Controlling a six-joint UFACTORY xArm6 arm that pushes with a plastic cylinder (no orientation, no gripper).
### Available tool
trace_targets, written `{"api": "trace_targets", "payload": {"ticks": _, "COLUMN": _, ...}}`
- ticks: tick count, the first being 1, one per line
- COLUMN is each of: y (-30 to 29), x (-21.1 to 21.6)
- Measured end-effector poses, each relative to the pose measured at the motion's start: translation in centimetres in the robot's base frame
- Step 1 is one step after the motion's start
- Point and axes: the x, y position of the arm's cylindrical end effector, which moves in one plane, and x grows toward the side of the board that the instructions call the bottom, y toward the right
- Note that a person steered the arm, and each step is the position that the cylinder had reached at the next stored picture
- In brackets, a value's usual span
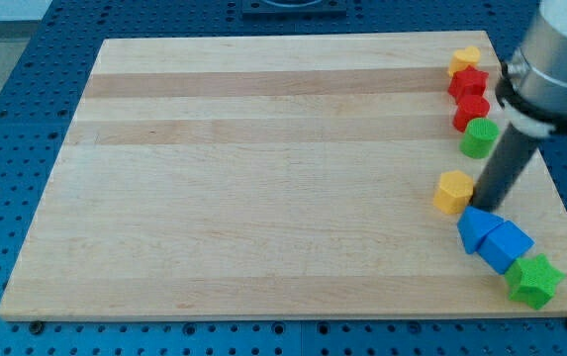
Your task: Point at the red circle
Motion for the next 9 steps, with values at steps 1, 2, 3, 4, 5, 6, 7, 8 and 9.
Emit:
{"api": "trace_targets", "payload": {"ticks": 1, "y": 4.1, "x": -8.4}}
{"api": "trace_targets", "payload": {"ticks": 2, "y": 9.9, "x": -11.0}}
{"api": "trace_targets", "payload": {"ticks": 3, "y": 11.7, "x": -10.3}}
{"api": "trace_targets", "payload": {"ticks": 4, "y": 12.0, "x": -13.0}}
{"api": "trace_targets", "payload": {"ticks": 5, "y": 10.3, "x": -24.9}}
{"api": "trace_targets", "payload": {"ticks": 6, "y": 9.2, "x": -29.3}}
{"api": "trace_targets", "payload": {"ticks": 7, "y": 7.0, "x": -28.5}}
{"api": "trace_targets", "payload": {"ticks": 8, "y": 3.0, "x": -25.2}}
{"api": "trace_targets", "payload": {"ticks": 9, "y": 0.4, "x": -23.8}}
